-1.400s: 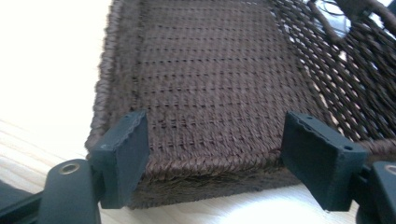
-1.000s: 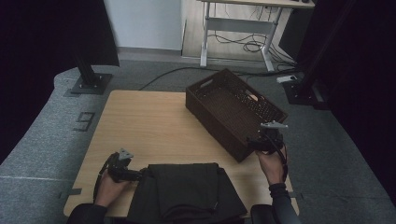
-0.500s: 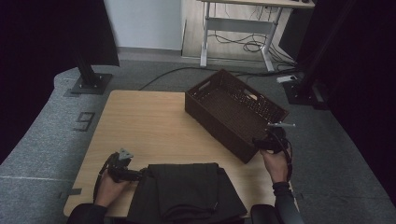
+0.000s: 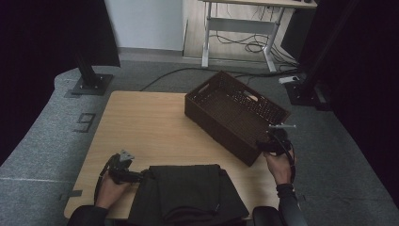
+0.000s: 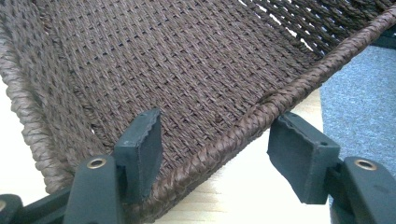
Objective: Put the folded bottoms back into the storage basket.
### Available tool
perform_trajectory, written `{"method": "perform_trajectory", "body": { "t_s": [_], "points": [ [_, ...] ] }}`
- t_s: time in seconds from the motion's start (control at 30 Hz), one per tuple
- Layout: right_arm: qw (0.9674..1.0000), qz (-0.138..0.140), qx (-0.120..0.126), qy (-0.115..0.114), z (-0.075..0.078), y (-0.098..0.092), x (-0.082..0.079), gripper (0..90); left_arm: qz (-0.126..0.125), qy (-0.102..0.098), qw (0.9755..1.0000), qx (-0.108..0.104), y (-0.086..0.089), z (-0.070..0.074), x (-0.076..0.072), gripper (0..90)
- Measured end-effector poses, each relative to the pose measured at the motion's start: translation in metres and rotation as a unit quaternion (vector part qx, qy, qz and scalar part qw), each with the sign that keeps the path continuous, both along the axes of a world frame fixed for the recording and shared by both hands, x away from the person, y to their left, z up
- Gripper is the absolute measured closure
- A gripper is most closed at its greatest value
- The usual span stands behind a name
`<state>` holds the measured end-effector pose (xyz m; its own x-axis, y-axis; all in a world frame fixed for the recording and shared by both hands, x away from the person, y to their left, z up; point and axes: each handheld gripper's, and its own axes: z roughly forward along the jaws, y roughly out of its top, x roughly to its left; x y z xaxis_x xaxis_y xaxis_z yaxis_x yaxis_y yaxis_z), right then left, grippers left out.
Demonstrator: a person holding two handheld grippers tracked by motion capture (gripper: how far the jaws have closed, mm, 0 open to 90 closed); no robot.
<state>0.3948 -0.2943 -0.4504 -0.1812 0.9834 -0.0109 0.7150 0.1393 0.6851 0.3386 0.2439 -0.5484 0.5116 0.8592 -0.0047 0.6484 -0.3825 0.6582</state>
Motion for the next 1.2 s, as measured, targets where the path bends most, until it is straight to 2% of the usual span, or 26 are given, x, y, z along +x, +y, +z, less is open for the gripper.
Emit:
{"method": "perform_trajectory", "body": {
  "t_s": [0.27,0.53,0.8,1.2],
  "points": [
    [1.0000,0.007,-0.003,-0.003,0.000,0.007,0.001,36.0,0.001,0.000,1.0000,0.000,0.000,0.000,0.000,0.0],
    [0.9994,0.035,0.000,-0.003,0.000,0.031,0.007,35.9,0.001,0.000,1.0000,0.000,-0.001,0.000,0.000,0.0],
    [0.9974,0.072,0.001,-0.003,0.000,0.059,0.015,35.6,0.001,0.000,1.0000,0.000,-0.001,0.000,0.000,0.0],
    [0.9950,0.098,0.019,-0.009,-0.001,0.088,0.020,34.5,0.001,0.000,1.0000,0.000,-0.001,0.000,0.000,0.0]
  ]
}}
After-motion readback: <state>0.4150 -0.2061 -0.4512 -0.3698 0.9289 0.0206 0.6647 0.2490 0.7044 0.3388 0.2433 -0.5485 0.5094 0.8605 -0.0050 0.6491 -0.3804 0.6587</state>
